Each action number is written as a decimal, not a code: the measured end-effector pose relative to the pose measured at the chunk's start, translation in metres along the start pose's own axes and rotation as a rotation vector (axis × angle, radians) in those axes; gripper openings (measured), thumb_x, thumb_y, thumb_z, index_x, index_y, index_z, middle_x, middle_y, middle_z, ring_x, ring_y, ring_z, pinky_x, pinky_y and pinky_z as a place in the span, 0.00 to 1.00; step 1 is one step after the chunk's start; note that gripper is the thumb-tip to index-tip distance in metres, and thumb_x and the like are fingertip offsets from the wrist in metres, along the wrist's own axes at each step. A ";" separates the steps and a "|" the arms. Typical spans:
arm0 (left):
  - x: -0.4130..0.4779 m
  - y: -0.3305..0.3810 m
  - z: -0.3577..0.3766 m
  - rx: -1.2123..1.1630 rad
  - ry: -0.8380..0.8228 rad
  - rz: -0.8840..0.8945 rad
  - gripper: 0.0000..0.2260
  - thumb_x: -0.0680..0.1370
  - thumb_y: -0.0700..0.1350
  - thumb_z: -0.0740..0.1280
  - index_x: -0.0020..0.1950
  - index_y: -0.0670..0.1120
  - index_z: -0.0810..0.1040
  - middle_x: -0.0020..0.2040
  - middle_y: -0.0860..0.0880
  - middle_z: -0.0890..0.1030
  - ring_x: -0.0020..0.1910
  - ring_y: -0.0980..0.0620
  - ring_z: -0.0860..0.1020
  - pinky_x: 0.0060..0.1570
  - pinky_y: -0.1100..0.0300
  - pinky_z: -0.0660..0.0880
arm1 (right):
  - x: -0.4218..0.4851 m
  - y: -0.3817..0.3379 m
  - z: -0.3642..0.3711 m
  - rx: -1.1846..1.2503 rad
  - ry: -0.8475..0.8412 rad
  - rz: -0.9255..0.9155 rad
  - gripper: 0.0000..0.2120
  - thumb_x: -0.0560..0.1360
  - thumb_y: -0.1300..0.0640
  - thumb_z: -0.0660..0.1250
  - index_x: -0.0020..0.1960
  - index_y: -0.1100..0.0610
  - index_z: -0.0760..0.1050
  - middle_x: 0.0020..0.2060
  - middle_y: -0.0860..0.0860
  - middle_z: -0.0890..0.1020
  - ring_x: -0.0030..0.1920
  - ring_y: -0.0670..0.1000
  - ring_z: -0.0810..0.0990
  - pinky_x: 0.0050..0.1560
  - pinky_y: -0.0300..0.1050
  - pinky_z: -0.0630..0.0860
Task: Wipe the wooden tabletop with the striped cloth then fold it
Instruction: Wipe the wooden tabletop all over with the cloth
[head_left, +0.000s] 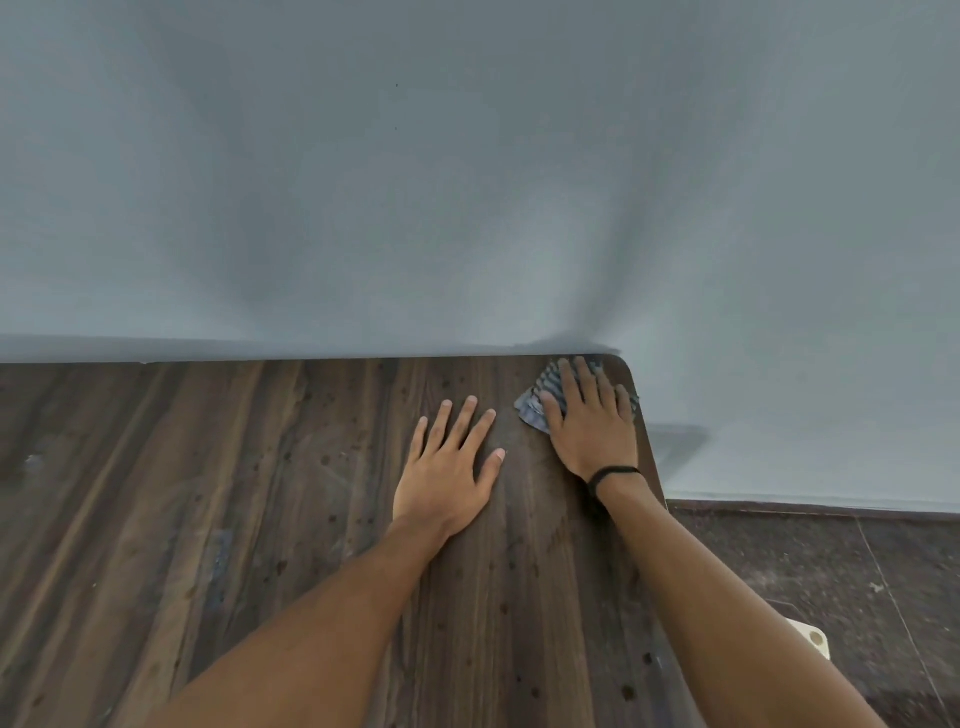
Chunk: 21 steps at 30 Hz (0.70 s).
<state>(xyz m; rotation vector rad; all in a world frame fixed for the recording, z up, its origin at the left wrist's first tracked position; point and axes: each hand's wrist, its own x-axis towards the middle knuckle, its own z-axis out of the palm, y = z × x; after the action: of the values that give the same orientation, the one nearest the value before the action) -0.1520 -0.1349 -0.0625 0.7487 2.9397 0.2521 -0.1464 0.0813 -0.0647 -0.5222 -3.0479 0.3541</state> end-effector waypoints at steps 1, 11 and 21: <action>0.001 0.000 0.000 0.002 0.004 -0.004 0.28 0.83 0.64 0.41 0.81 0.58 0.45 0.81 0.55 0.42 0.80 0.51 0.38 0.78 0.48 0.41 | 0.000 0.006 -0.003 0.000 0.016 0.040 0.31 0.83 0.39 0.44 0.82 0.51 0.53 0.81 0.53 0.57 0.81 0.57 0.54 0.79 0.58 0.48; 0.003 -0.001 0.002 -0.013 0.019 -0.002 0.28 0.83 0.64 0.42 0.81 0.57 0.47 0.82 0.55 0.44 0.80 0.51 0.39 0.78 0.47 0.42 | 0.011 0.018 -0.009 0.039 0.028 0.139 0.30 0.84 0.39 0.47 0.82 0.52 0.55 0.81 0.53 0.59 0.80 0.56 0.55 0.79 0.59 0.51; 0.005 -0.003 0.002 0.007 0.030 0.005 0.28 0.83 0.64 0.42 0.82 0.56 0.48 0.82 0.54 0.46 0.80 0.50 0.41 0.78 0.46 0.43 | 0.011 0.001 -0.007 0.053 0.014 0.209 0.32 0.83 0.39 0.44 0.83 0.53 0.51 0.82 0.55 0.55 0.81 0.57 0.51 0.79 0.60 0.46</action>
<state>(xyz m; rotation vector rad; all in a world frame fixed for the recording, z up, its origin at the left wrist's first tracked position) -0.1575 -0.1353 -0.0653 0.7597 2.9692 0.2560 -0.1562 0.0878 -0.0587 -0.8387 -2.9674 0.4347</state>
